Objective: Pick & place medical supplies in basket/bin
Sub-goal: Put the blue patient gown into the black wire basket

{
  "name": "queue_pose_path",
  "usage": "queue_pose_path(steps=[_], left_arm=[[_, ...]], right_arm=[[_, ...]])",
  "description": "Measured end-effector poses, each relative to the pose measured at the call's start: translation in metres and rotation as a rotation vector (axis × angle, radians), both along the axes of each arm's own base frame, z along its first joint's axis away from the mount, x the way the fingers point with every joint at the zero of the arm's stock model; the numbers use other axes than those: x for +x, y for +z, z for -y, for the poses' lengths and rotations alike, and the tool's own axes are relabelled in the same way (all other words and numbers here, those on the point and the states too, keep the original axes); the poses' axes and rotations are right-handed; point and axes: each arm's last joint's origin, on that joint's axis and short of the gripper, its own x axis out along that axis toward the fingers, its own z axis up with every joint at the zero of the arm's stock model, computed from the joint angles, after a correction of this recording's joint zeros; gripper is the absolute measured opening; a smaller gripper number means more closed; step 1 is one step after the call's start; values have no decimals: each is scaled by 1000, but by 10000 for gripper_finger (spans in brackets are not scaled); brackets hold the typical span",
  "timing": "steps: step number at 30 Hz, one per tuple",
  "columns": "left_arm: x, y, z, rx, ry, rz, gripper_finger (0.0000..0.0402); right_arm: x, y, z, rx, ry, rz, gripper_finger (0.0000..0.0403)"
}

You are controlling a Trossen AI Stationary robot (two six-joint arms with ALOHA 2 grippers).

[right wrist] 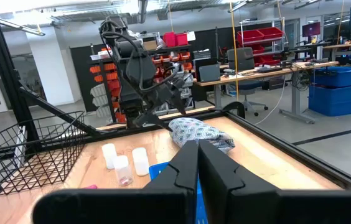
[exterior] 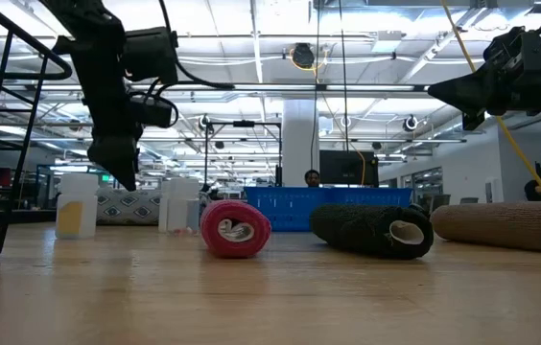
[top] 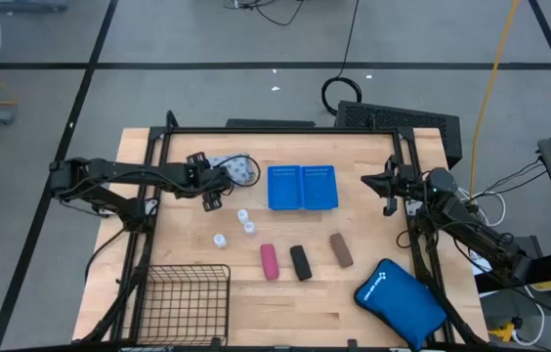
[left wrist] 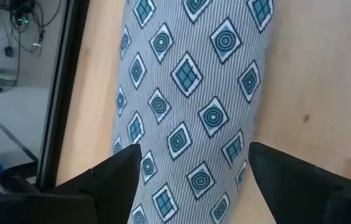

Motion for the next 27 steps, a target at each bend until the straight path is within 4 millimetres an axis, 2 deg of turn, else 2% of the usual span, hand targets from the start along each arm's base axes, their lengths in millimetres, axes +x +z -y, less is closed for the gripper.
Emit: queue_pose_path(steps=[10, 15, 20, 27], left_arm=[[-1, -19, 3, -73, -78, 70, 309], [-7, -31, 1, 3, -94, 54, 321], [-7, -31, -3, 89, -104, 18, 328], [-4, -30, -8, 54, -132, 66, 315]], right_arm=[[0, 0, 0, 0, 0, 0, 4], [0, 0, 0, -1, 0, 0, 4], [0, 0, 0, 0, 0, 0, 4], [0, 0, 0, 0, 0, 0, 4]])
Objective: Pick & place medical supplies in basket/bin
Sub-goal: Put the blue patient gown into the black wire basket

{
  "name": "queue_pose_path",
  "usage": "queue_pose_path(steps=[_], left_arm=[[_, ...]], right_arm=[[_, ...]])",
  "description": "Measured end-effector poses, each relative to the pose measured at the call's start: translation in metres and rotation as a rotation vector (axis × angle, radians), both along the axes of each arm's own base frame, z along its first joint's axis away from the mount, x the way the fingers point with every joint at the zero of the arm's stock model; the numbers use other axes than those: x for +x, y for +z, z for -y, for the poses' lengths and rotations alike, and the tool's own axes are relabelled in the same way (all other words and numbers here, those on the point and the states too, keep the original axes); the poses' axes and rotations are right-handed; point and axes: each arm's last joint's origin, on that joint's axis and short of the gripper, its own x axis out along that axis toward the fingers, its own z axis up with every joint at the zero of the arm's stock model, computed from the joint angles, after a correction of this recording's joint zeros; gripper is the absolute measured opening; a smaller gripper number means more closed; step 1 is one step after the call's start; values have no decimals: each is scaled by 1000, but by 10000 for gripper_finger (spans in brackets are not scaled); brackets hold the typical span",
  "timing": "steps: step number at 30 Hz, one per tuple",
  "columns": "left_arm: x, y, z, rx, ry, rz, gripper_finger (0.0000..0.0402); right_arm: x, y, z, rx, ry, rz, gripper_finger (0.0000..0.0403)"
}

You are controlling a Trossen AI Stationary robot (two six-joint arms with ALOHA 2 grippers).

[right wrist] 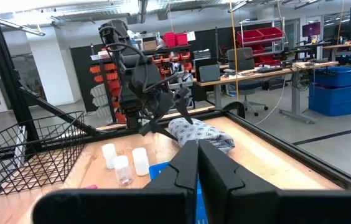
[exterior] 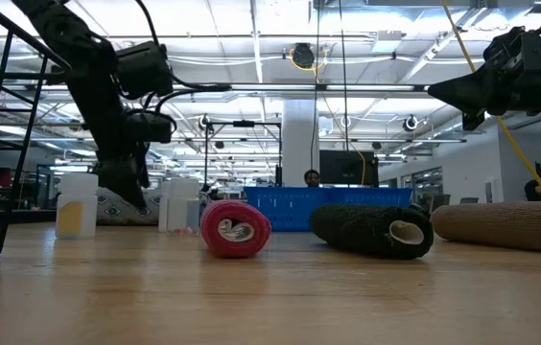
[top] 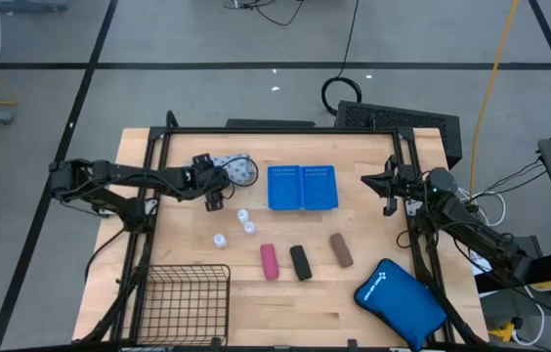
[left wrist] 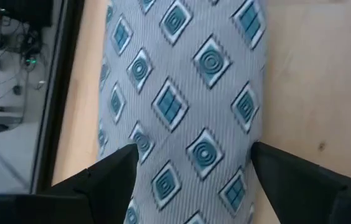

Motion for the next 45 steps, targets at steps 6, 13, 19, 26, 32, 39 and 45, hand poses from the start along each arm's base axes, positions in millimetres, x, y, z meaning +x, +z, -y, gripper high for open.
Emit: queue_pose_path(steps=[6, 13, 19, 26, 32, 39, 45], left_arm=[[-3, 0, -9, -2, -2, -16, 302], [-7, -1, -20, -76, 59, 29, 313], [-10, -1, -27, -80, 59, 18, 344], [-11, 0, -34, -48, 26, 6, 373], [-12, 1, -37, -43, 37, 12, 377], [-20, -3, -50, -99, 33, 47, 370], [-30, -17, -55, -62, 1, 93, 370]], right_arm=[[0, 0, 0, 0, 0, 0, 4], [0, 0, 0, 0, 0, 0, 4], [0, 0, 0, 0, 0, 0, 4], [0, 0, 0, 0, 0, 0, 4], [0, 0, 0, 0, 0, 0, 4], [0, 0, 0, 0, 0, 0, 4], [0, 0, 0, 0, 0, 0, 4]])
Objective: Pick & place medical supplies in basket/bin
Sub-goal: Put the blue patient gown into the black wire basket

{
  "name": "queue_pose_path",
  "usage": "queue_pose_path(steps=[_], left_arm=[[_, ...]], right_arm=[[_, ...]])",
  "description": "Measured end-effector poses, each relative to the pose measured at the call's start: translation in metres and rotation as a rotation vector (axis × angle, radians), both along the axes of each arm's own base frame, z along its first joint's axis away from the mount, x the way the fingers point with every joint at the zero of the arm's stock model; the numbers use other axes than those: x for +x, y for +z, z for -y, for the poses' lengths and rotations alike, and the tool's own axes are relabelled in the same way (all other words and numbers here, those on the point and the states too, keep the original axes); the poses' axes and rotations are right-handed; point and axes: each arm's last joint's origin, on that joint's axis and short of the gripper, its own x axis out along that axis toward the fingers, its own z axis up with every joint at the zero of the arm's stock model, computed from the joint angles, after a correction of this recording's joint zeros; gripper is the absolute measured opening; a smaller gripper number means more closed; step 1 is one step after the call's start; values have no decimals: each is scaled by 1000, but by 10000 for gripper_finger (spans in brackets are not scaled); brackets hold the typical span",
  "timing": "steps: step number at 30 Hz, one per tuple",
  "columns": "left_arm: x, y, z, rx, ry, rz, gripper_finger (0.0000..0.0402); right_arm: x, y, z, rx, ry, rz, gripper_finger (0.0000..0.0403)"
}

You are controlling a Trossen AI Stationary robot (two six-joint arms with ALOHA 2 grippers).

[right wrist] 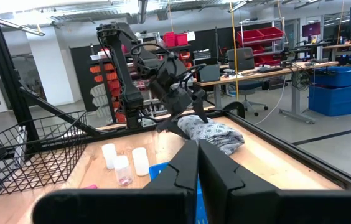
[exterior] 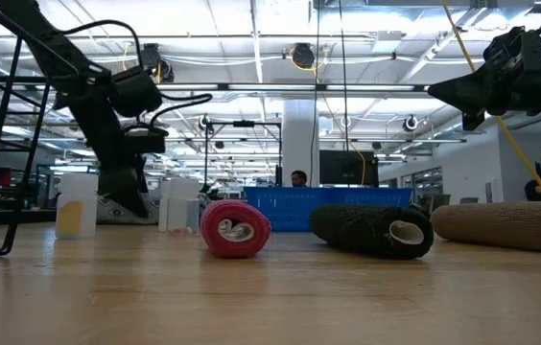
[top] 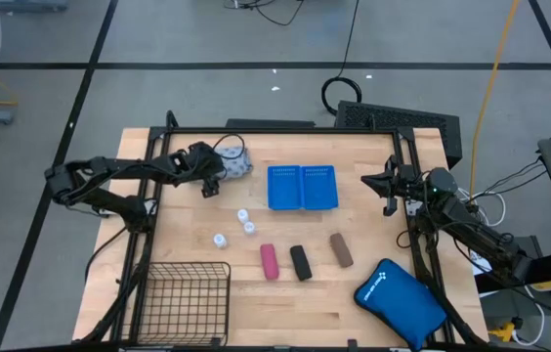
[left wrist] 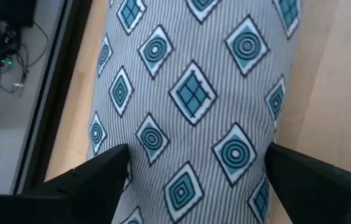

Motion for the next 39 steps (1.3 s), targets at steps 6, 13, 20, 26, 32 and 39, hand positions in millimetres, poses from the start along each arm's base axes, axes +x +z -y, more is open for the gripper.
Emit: queue_pose_path(steps=[6, 13, 20, 26, 32, 39], left_arm=[[-11, -20, 2, -28, 22, -2, 370], [-8, -37, -2, 4, 75, 18, 360], [-2, -45, -5, 4, 125, 66, 321], [-1, -50, -5, -37, 172, 100, 248], [0, -54, -6, -50, 198, 111, 138], [2, -53, -7, -68, 248, 174, 91]], right_arm=[[0, 0, 0, 0, 0, 0, 4], [0, 0, 0, -1, 0, 1, 4], [0, 0, 0, 0, 0, 0, 4], [0, 0, 0, 0, 0, 0, 4], [0, 0, 0, 0, 0, 0, 4], [0, 0, 0, 0, 0, 0, 4]])
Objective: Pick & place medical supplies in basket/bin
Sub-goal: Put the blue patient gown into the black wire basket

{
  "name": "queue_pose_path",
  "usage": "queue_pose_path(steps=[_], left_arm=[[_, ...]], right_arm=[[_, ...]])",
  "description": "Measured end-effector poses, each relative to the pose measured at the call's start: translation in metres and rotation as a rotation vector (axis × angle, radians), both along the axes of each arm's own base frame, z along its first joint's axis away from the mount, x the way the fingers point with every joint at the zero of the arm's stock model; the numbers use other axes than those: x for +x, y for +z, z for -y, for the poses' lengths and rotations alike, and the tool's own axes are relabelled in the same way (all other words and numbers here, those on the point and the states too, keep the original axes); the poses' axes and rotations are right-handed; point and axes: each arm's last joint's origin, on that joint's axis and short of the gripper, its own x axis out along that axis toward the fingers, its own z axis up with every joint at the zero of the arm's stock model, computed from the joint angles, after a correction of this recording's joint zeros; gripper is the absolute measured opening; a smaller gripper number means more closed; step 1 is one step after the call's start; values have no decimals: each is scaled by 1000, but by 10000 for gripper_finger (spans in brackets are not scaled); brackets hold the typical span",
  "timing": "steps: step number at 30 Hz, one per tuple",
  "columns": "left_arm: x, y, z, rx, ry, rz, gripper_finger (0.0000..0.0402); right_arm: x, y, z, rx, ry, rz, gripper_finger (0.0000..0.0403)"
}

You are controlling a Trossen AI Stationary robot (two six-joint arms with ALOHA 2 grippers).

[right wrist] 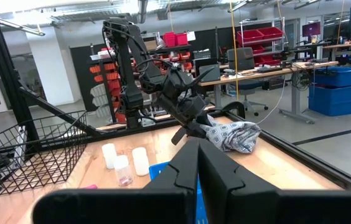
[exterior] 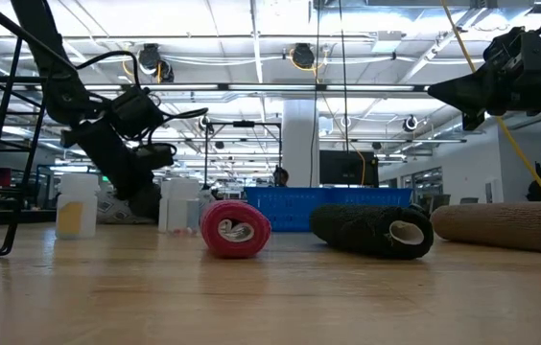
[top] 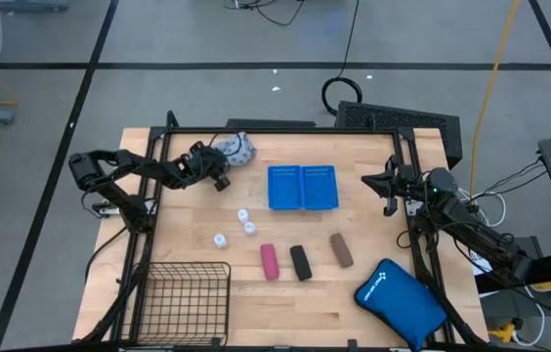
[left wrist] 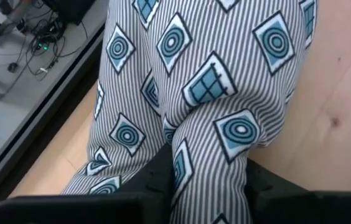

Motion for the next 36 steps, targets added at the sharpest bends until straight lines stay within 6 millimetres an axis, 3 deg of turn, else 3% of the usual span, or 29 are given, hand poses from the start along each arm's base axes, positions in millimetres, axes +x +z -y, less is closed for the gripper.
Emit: queue_pose_path(steps=[15, 21, 36], left_arm=[[3, 4, 1, 3, 154, 117, 89], [7, 31, 12, 31, 108, 241, 88], [-15, 97, 36, 114, 99, 438, 86]], right_arm=[[0, 0, 0, 0, 0, 0, 4], [0, 0, 0, 0, 0, 0, 4], [0, 0, 0, 0, 0, 0, 4]])
